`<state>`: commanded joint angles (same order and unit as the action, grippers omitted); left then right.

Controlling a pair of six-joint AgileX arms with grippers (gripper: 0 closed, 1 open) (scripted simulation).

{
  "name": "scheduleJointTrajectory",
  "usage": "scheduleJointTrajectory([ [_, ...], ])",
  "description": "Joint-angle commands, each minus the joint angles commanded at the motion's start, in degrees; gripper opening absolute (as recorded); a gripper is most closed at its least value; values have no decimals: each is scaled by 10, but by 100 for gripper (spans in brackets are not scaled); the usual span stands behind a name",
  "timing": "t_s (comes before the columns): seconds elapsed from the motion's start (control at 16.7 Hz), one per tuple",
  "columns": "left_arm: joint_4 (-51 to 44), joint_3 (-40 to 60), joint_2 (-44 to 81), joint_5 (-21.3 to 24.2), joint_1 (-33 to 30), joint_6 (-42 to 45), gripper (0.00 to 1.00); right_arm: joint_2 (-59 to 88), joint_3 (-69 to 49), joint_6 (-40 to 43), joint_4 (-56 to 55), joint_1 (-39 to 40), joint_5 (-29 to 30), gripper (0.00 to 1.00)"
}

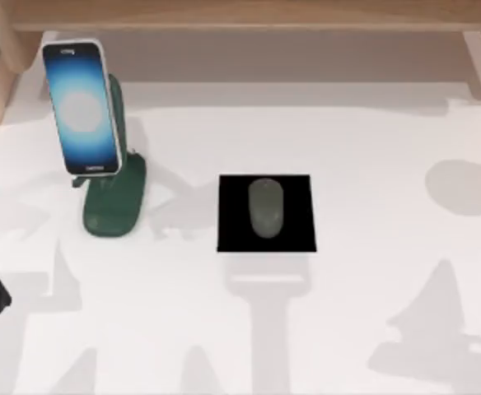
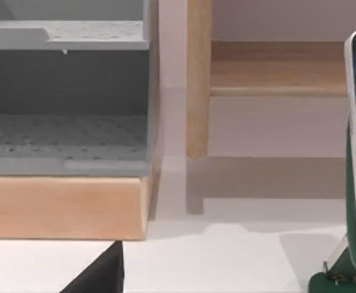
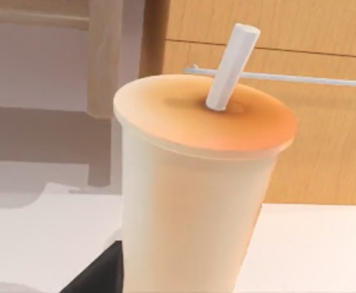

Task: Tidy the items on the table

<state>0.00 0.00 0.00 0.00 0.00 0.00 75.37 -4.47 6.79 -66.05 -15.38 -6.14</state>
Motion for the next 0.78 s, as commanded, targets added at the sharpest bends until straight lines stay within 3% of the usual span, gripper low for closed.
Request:
scheduleJointTrajectory([
  [0.42, 0, 0, 0, 0, 0, 0, 100, 354, -106, -43, -262, -2, -45, 100],
  [0.78, 0, 0, 0, 0, 0, 0, 100, 446, -166, -70, -330, 7, -62, 100],
])
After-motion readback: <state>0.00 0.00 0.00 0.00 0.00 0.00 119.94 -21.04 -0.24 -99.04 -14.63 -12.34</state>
